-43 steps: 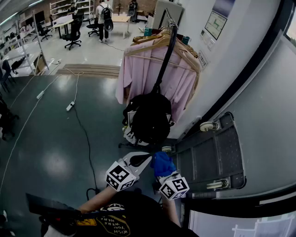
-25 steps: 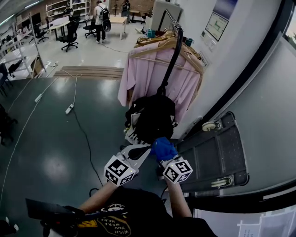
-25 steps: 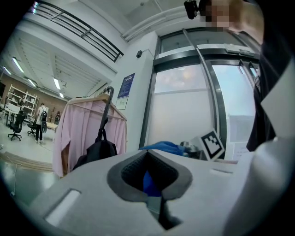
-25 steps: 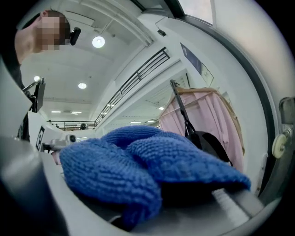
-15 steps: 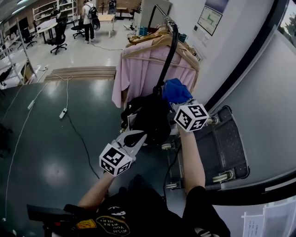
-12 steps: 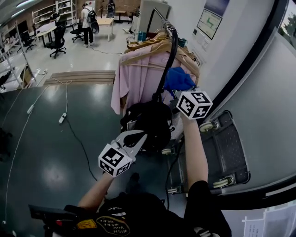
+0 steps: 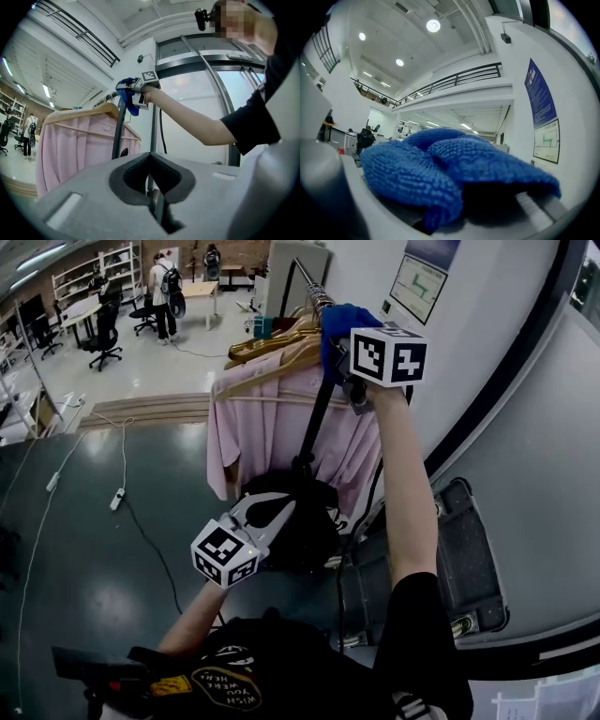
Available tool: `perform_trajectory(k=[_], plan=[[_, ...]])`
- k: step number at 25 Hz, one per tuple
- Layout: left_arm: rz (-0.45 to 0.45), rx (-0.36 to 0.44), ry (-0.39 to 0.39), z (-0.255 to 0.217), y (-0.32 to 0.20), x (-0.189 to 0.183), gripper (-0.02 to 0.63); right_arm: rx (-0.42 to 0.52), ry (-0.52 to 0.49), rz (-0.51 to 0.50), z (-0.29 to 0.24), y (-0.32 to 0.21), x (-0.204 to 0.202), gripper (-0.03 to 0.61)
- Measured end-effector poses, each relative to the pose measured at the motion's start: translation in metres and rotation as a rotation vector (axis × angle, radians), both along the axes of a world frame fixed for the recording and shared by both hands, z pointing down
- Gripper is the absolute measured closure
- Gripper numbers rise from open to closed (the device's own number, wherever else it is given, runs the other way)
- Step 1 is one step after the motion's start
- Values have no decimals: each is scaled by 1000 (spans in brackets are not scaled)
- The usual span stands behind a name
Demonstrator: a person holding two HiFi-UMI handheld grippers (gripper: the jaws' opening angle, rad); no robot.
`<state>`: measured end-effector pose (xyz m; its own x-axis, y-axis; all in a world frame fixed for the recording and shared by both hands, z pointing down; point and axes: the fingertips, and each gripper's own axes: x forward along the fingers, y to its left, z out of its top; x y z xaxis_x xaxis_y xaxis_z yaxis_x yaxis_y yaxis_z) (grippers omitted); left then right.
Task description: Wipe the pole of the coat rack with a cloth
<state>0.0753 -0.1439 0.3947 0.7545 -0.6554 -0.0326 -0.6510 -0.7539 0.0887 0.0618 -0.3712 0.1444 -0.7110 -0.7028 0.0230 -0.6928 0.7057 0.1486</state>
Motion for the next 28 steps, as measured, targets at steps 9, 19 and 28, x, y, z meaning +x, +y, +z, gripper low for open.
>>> perform_trajectory(k=[9,19,28], plan=[[23,4,20,-2,-40,-21,611,198,-214,-24,67,77,15,568],[117,-40,20,11,-51,-37,611,238,34,51,225,89,-8,569],[112,-40,6,12,-46,-61,611,475,-37,197,62,76,16,569]])
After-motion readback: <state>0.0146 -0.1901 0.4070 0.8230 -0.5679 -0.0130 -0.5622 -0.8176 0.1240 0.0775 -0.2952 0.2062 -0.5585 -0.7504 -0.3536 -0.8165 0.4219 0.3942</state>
